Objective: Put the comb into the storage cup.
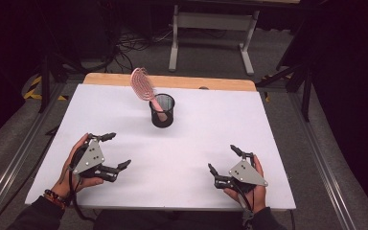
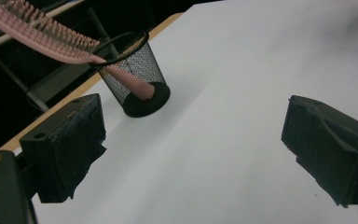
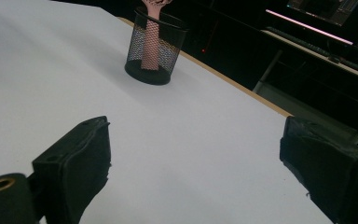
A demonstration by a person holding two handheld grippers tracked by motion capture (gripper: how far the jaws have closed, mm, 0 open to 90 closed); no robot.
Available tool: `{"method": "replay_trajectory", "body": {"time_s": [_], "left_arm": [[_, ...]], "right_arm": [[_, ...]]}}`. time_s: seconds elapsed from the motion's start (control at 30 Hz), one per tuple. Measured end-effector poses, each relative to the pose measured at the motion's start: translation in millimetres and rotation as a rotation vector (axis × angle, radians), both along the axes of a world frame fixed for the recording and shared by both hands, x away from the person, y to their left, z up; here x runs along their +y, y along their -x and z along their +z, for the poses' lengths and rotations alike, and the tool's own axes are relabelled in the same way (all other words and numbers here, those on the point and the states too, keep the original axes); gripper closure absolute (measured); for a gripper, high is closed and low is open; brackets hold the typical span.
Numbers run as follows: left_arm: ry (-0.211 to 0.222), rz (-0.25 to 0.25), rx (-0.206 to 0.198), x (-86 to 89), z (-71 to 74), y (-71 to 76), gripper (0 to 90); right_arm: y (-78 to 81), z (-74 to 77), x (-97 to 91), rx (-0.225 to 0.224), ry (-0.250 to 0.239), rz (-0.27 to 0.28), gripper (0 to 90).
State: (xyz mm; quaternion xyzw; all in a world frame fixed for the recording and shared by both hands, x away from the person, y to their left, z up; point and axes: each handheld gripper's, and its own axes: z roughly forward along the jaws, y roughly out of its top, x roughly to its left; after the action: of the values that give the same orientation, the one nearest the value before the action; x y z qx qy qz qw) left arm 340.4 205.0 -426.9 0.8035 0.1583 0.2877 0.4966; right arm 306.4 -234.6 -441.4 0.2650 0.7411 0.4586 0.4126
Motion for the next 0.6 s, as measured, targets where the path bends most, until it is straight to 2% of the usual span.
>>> {"method": "replay_trajectory", "body": {"time_s": [0.17,0.37,0.5,0.6], "left_arm": [[-0.004,0.009,0.026,4.3,-10.6,0.0,7.0],[0.018,0.016,0.052,8.8,-21.1,2.3,7.0],[0.042,0.024,0.066,14.5,-26.6,2.8,6.9],[0.088,0.029,0.099,21.9,-32.1,3.1,7.1]], "right_arm": [[-0.3,-0.8,0.8,0.000,0.005,-0.001,9.7],[0.3,-1.5,1.5,0.002,0.002,0.002,9.7],[0.2,-2.1,2.2,0.004,0.003,0.007,9.7],[0.4,-2.9,3.0,0.007,0.002,0.010,9.6]]}}
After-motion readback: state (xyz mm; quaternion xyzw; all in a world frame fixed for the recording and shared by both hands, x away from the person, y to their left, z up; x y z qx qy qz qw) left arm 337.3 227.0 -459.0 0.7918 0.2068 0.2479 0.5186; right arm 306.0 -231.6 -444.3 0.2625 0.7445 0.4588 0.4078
